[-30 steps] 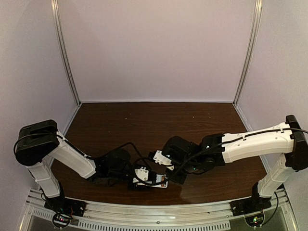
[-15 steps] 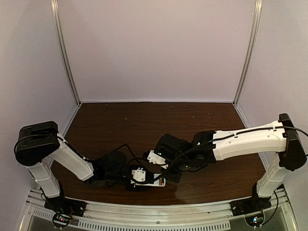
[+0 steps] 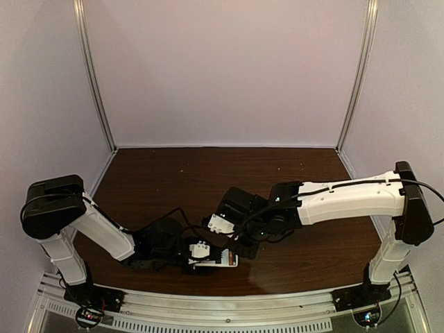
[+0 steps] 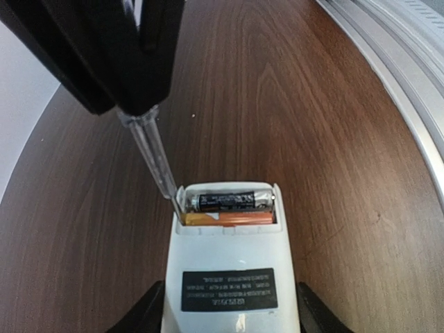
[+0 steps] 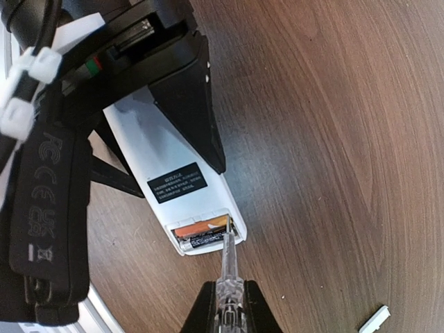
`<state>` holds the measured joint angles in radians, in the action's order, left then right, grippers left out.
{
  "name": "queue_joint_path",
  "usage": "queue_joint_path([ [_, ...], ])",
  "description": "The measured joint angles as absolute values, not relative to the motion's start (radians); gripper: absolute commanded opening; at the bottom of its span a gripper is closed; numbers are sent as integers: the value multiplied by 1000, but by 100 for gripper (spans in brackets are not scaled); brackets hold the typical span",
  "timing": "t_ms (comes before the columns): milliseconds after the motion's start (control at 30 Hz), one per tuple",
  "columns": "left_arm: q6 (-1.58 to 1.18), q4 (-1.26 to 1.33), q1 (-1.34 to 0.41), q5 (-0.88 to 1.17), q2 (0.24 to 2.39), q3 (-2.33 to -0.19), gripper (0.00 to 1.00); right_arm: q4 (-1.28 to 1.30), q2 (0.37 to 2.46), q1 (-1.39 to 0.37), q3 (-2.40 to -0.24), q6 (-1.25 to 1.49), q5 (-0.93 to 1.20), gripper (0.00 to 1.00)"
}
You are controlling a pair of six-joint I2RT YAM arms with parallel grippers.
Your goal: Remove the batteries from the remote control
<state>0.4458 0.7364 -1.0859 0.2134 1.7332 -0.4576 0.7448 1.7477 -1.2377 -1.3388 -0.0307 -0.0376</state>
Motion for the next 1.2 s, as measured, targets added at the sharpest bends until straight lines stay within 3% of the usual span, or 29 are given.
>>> queue_joint_path([
  [1200,453,763,-1085,128,1733,-451,0,941,1910,-1090,-1610,-60,126,0],
])
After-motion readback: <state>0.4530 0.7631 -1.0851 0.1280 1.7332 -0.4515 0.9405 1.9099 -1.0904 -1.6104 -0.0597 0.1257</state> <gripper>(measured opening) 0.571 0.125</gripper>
